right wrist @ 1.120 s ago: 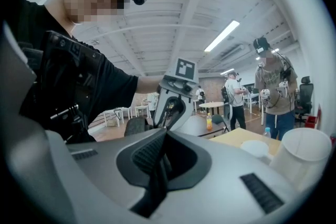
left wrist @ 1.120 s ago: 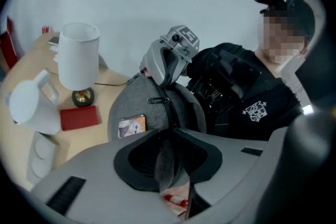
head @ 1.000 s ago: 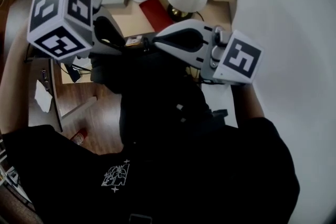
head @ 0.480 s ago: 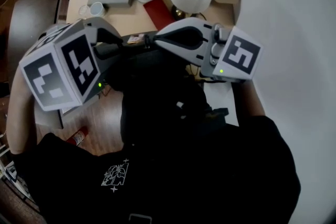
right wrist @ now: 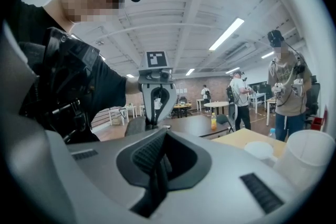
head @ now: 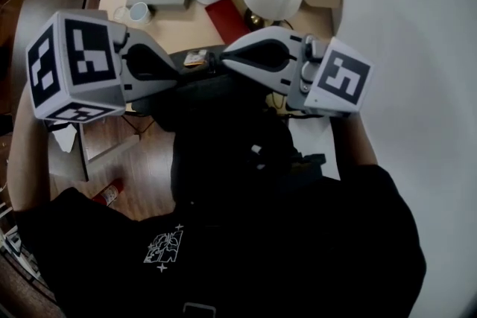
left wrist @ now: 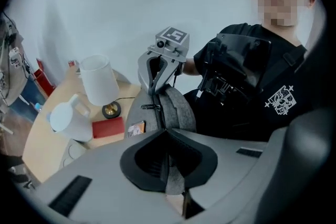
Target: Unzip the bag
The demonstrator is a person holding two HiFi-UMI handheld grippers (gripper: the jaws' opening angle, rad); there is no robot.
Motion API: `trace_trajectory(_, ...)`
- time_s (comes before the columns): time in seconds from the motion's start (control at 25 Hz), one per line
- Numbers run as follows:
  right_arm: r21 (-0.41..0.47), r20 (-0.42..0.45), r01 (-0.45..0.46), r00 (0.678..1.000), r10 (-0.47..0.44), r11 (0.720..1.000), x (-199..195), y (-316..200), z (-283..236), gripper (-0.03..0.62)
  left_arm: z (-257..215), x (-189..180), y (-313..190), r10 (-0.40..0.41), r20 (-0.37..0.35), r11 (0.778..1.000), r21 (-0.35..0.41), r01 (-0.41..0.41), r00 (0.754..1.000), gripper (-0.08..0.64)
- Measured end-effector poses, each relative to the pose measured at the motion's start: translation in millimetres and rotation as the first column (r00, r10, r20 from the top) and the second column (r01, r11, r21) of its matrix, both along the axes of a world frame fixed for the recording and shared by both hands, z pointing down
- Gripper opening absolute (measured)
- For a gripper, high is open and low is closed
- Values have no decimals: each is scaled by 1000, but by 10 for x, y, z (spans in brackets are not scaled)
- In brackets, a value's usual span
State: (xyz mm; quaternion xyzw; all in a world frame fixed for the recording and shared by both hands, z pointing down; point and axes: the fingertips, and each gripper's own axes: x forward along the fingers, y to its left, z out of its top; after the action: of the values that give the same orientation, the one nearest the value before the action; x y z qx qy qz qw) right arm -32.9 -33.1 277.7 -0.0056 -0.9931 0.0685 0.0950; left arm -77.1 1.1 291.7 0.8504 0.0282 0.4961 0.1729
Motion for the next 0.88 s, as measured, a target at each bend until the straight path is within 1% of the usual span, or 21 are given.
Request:
trace_trajectory(0.08,2,0,-7,1000,7,1000,-3,-3,-9,23,-10,21,-36,-54,38,997,52,52,998,5)
trace_trajectory(0.12,1,3,-13,1000,13,1000,2,-10,-15,23,-31,13,-58,-99,41,992,81,96,994,5)
trace_trajectory(0.16,0,7,-22,1000,22,1000,10,-19,-18,23,-61,-11,-85,-157,32,982,111,152,987,4)
trace_trajectory(0.2,-1,9,-31,999,31,1000,20,-30,-17,23,-96,-47,-113,-211,16,967,152,207,977,5)
trace_trajectory(0.24,-1,10,-39,999,39,999,27,-43,-14,23,-127,-85,-135,-253,1,946,210,247,968,3)
trace_trajectory(0.28,2,10,-43,999,43,999,28,-54,-11,23,-148,-113,-147,-283,-10,919,284,274,959,4)
trace_trajectory(0.32,6,8,-45,999,45,999,26,-65,-7,23,-158,-123,-148,-309,-23,884,362,296,951,5)
trace_trajectory(0.36,11,5,-46,999,46,999,22,-74,-2,23,-162,-113,-143,-342,-51,844,423,330,939,5)
trace_trajectory(0.4,14,3,-47,999,47,999,19,-80,3,23,-162,-89,-136,-385,-106,808,442,390,917,5)
trace_trajectory(0.44,13,2,-47,999,47,999,14,-84,8,23,-161,-67,-129,-442,-184,784,397,478,878,5)
trace_trajectory(0.48,8,1,-46,999,46,999,10,-86,10,23,-155,-73,-122,-505,-257,774,286,564,824,3)
trace_trajectory(0.52,4,1,-43,999,43,999,6,-89,11,23,-138,-117,-115,-556,-302,778,137,613,774,3)
trace_trajectory(0.56,1,0,-40,999,40,999,5,-93,13,23,-108,-181,-114,-591,-327,785,-21,620,737,3)
trace_trajectory(0.6,0,-4,-39,999,39,999,6,-96,19,23,-71,-241,-126,-626,-344,775,-178,606,699,3)
trace_trajectory(0.64,0,-9,-40,999,40,999,10,-94,28,23,-34,-283,-142,-669,-355,743,-322,587,653,3)
trace_trajectory(0.68,-1,-14,-43,999,42,999,13,-86,39,23,1,-304,-149,-712,-359,699,-441,563,604,3)
trace_trajectory(0.72,-1,-20,-45,999,45,999,15,-71,51,23,29,-308,-143,-745,-359,659,-526,537,562,3)
trace_trajectory(0.76,-4,-28,-48,998,48,999,13,-52,63,23,46,-303,-129,-762,-363,636,-573,516,536,3)
trace_trajectory(0.8,-9,-35,-49,998,48,999,4,-35,72,23,50,-293,-120,-762,-375,636,-584,504,528,3)
trace_trajectory(0.84,-20,-43,-48,998,47,999,-7,-25,75,23,43,-282,-120,-750,-391,652,-570,500,534,3)
trace_trajectory(0.88,-36,-48,-44,998,42,998,-15,-24,68,23,32,-270,-124,-734,-404,672,-550,496,546,3)
